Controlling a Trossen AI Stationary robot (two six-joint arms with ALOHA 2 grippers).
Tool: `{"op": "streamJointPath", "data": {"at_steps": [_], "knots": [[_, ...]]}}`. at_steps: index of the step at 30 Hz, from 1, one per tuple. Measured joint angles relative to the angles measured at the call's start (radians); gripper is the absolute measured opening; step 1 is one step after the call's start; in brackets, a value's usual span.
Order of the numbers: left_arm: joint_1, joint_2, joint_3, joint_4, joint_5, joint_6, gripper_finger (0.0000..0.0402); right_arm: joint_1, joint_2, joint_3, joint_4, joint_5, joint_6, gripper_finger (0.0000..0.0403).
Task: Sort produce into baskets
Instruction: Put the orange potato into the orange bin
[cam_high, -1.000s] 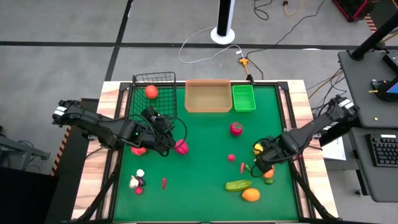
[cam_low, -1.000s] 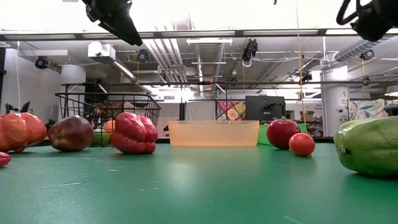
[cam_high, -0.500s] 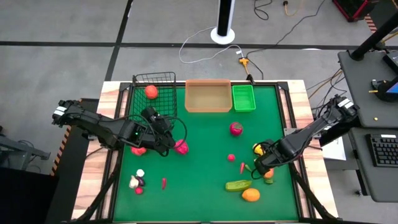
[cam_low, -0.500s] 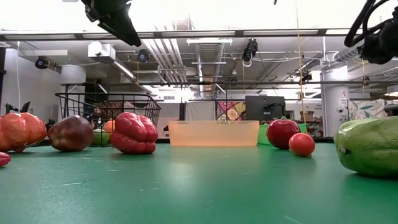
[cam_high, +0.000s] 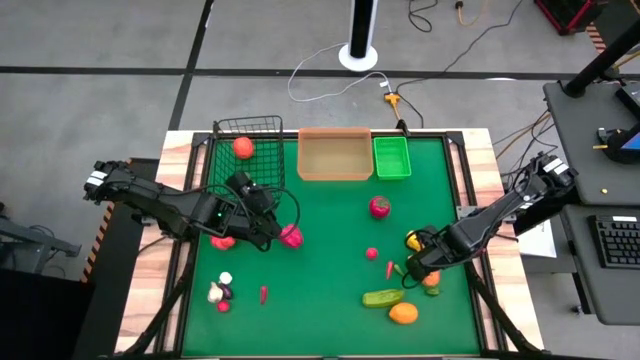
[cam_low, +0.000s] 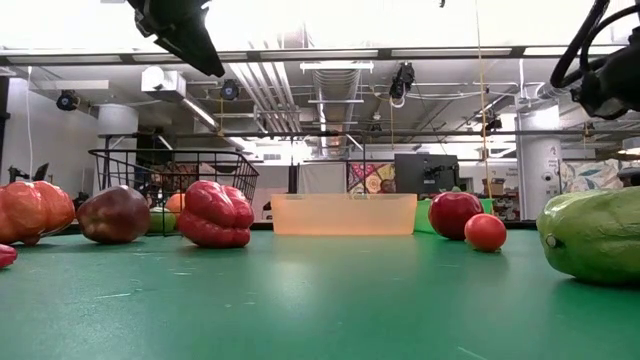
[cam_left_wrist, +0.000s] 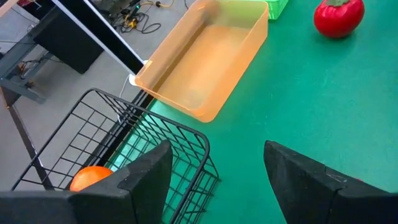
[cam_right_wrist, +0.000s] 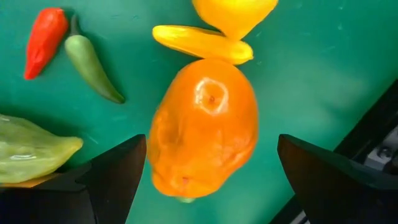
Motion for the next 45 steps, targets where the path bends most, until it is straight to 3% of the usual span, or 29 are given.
{"op": "streamJointPath", "data": {"at_steps": [20, 33, 45], "knots": [[0.000, 0.000, 0.000, -0.004, 0.003, -0.018, 0.0235, 0.000, 0.006, -0.099, 0.126, 0.000, 0.005, 0.0354], [0.000, 0.000, 0.000, -0.003, 0.003, -0.019, 0.0235, 0.000, 0.006, -0.099, 0.128, 0.000, -0.001, 0.0281], [-0.002, 0.000, 0.000, -0.008, 0.024, -0.035, 0.0235, 0.000, -0.080, -0.084, 0.083, 0.000, 0.021, 0.0278]]}}
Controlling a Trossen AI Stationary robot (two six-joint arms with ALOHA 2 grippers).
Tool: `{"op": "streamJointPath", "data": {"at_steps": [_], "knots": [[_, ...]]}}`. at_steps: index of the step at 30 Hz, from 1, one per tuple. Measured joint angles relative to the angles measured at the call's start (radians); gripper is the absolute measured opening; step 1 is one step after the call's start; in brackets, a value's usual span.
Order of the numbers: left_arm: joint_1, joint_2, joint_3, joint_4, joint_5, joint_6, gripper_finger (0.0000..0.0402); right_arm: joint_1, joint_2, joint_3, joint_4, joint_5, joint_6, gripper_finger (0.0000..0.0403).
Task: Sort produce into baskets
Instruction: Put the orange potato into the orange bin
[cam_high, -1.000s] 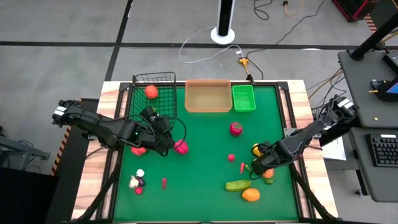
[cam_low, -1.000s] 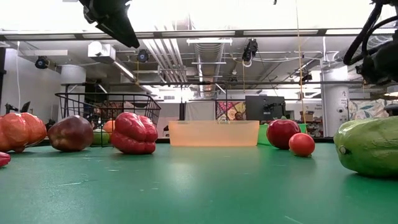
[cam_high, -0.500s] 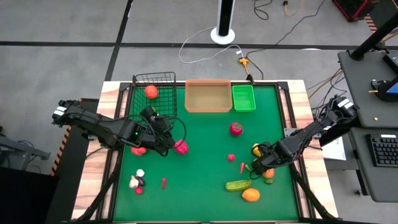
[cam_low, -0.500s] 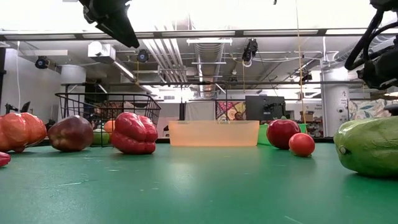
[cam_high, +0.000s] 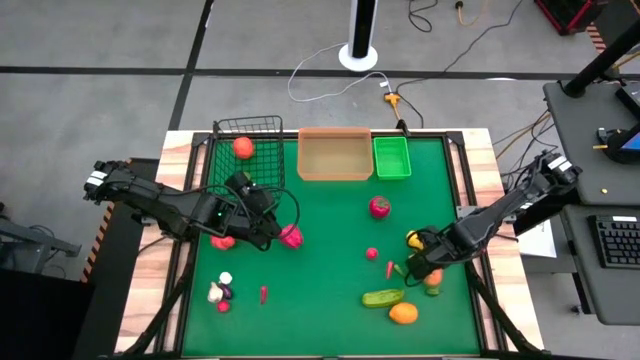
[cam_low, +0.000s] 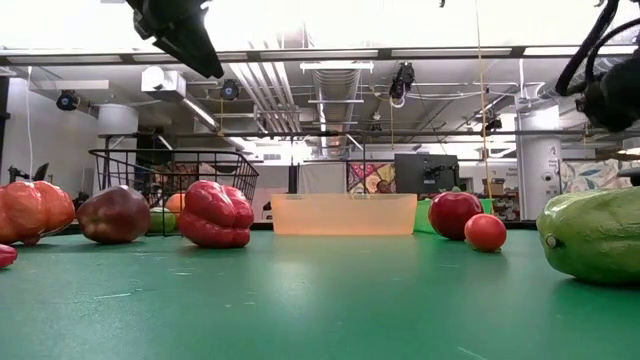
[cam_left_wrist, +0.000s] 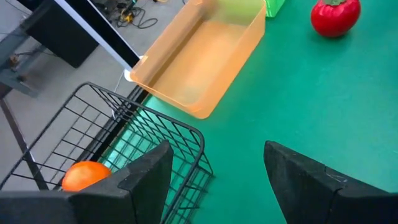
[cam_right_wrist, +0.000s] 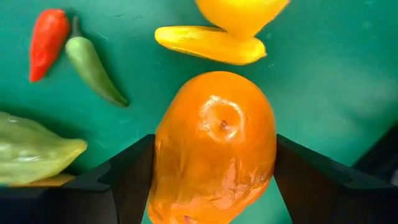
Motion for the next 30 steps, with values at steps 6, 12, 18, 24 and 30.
{"op": "streamJointPath", "data": {"at_steps": [6, 12, 18, 24, 30], "knots": [[-0.019, 0.000, 0.000, -0.018, 0.005, -0.044, 0.0235, -0.007, -0.032, 0.099, -0.080, 0.098, -0.039, 0.0281], [-0.054, 0.000, 0.000, -0.048, 0.020, -0.093, 0.0235, -0.071, -0.016, 0.219, -0.080, 0.217, -0.198, 0.0280], [-0.102, 0.000, 0.000, -0.112, 0.073, -0.186, 0.0235, -0.194, 0.039, 0.351, -0.082, 0.274, -0.466, 0.0284], [-0.137, 0.000, 0.000, -0.166, 0.174, -0.245, 0.0235, -0.342, 0.126, 0.500, -0.078, 0.291, -0.772, 0.0285], [-0.143, 0.000, 0.000, -0.192, 0.337, -0.269, 0.0235, -0.507, 0.238, 0.648, -0.077, 0.292, -1.061, 0.0285]]}}
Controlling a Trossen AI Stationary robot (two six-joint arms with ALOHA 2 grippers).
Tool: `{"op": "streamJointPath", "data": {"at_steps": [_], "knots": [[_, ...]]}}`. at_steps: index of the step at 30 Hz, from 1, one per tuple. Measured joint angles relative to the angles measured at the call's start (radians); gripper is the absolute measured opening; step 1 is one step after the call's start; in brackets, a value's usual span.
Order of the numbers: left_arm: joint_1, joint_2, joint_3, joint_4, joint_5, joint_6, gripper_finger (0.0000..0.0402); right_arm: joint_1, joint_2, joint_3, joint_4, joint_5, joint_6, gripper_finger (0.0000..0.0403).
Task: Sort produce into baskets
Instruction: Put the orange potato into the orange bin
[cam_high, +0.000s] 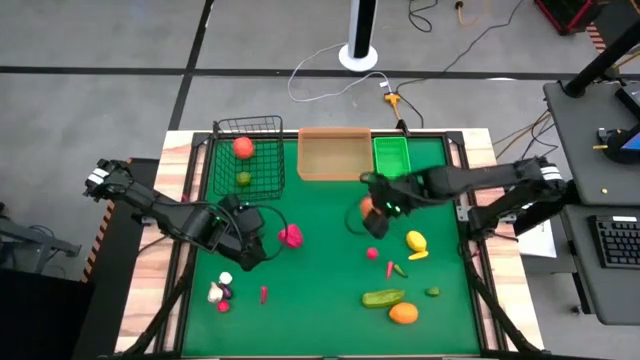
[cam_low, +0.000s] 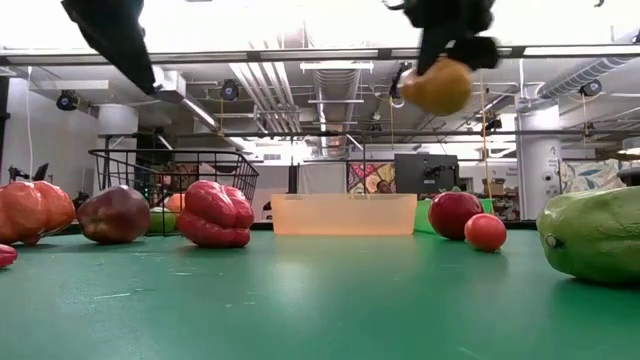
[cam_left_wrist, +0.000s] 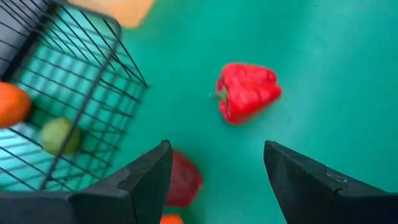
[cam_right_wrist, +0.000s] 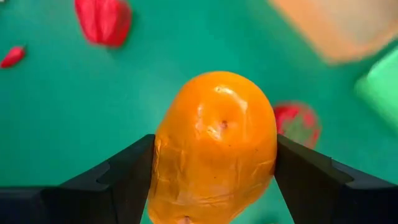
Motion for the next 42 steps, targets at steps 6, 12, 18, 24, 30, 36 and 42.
{"op": "streamJointPath", "data": {"at_steps": [6, 12, 18, 24, 30, 36, 42], "knots": [[-0.010, 0.000, 0.000, -0.050, 0.029, -0.031, 0.0235, -0.166, 0.132, 0.145, -0.009, -0.006, -0.189, 0.0285], [-0.017, 0.000, 0.000, -0.128, 0.020, -0.041, 0.0235, -0.316, 0.276, 0.300, -0.083, -0.014, -0.317, 0.0286], [-0.016, -0.002, 0.000, -0.147, -0.112, 0.068, 0.0235, -0.447, 0.409, 0.448, -0.124, -0.060, -0.376, 0.0286], [-0.015, -0.019, 0.000, -0.149, -0.224, 0.241, 0.0235, -0.552, 0.543, 0.598, -0.152, -0.129, -0.422, 0.0286], [-0.015, -0.025, 0.000, -0.149, -0.288, 0.235, 0.0233, -0.609, 0.660, 0.732, -0.216, -0.142, -0.459, 0.0286], [-0.009, -0.025, -0.001, -0.122, -0.348, 0.208, 0.0233, -0.647, 0.743, 0.799, -0.229, -0.142, -0.467, 0.0286], [0.014, -0.025, -0.001, -0.107, -0.379, 0.204, 0.0233, -0.663, 0.790, 0.792, -0.265, -0.142, -0.467, 0.0286]]}}
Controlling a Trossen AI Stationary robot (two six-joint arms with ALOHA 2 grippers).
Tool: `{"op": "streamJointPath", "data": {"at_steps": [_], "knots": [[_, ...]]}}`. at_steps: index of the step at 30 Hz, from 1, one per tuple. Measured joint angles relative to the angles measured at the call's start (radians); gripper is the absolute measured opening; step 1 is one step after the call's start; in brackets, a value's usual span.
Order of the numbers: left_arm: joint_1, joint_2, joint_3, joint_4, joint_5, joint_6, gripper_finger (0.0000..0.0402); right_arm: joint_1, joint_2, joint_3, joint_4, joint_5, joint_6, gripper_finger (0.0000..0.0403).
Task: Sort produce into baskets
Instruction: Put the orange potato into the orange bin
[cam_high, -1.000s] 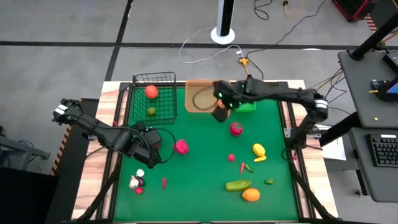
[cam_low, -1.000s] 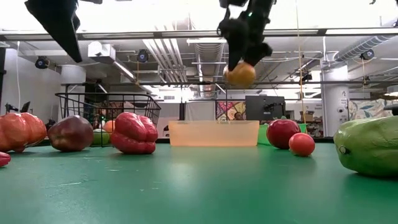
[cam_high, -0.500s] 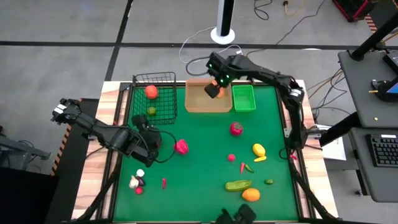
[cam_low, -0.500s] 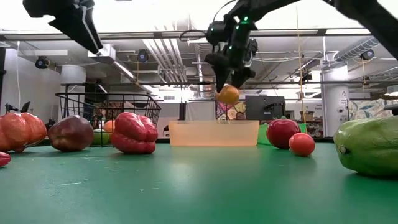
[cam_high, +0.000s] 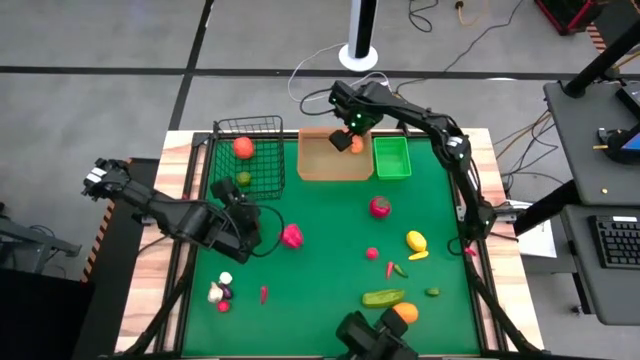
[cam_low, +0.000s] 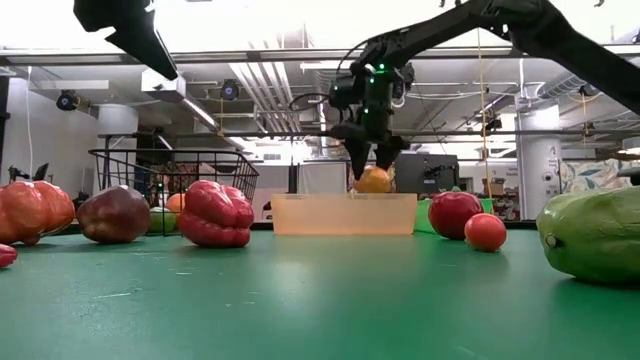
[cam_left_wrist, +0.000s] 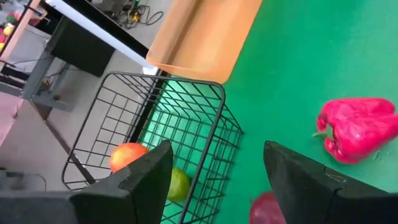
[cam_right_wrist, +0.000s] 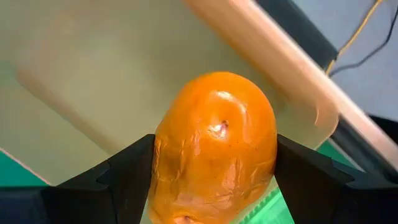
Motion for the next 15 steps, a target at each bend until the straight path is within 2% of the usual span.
{"op": "streamJointPath", "data": {"at_steps": [15], "knots": [[0.014, 0.001, -0.035, 0.029, -0.016, -0.032, 0.0233, -0.002, 0.060, -0.012, 0.041, 0.035, 0.046, 0.0286]]}}
